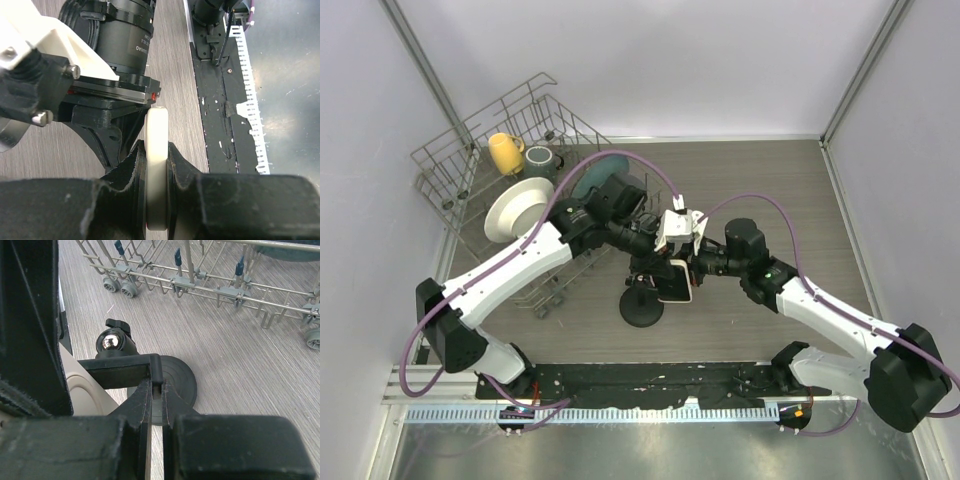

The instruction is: Place the phone on the phone stand

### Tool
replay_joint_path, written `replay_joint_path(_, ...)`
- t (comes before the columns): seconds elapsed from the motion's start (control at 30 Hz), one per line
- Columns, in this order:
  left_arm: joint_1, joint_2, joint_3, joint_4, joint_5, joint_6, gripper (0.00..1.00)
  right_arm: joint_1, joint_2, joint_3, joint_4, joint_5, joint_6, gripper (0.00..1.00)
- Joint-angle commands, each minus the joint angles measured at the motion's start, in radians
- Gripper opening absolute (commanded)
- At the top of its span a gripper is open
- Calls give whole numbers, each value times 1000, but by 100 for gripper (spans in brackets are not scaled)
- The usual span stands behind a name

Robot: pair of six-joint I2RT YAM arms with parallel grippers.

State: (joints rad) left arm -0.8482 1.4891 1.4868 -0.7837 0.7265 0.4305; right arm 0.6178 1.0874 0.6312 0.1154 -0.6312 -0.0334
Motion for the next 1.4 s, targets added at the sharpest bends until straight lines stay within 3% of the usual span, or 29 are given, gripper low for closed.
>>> replay_joint_path(0.0,6,-12,19,-44,-1,33,0,-1,-1,48,41,-41,-14,1)
replay_joint_path(0.17,6,-64,-19,0,-21,-12,0,-4,-9,41,38,-4,-19,1)
replay_joint_path(0.27,5,-98,-37,20,-106,-91,0,-3,-37,1,114,82,32,1)
replay_joint_path(0.3,5,-107,-45,29,-149,-180,0,0,-52,-19,188,176,56,1)
replay_joint_path(0.4,-11,-135,-60,54,-479,-365,0,95,-115,-74,236,454,89,1)
replay_joint_path(0.43,-21,-135,-59,13,-694,-471,0,149,-122,-70,236,623,87,1)
replay_joint_path(0.53,-86,-141,-83,-69,-930,-599,0,212,-149,-82,259,831,84,1)
replay_joint_path(0.57,-125,-153,-115,-71,-1101,-636,0,249,-156,-88,268,859,89,1)
replay_joint_path(0.6,-138,-156,-125,-87,-1151,-669,0,269,-152,-97,289,887,98,1)
replay_joint_path(0.67,-153,-179,-146,-97,-1193,-746,0,343,-138,-100,306,979,98,1)
replay_joint_path(0.83,-239,-205,-194,-109,-1374,-740,0,444,-115,-59,288,1136,98,0)
replay_joint_path(1.1,-267,-156,-203,-140,-1575,-849,0,663,-107,2,264,1442,112,0)
replay_joint_path(1.37,-272,-128,-226,-36,-1541,-831,0,853,-58,64,178,1616,259,0)
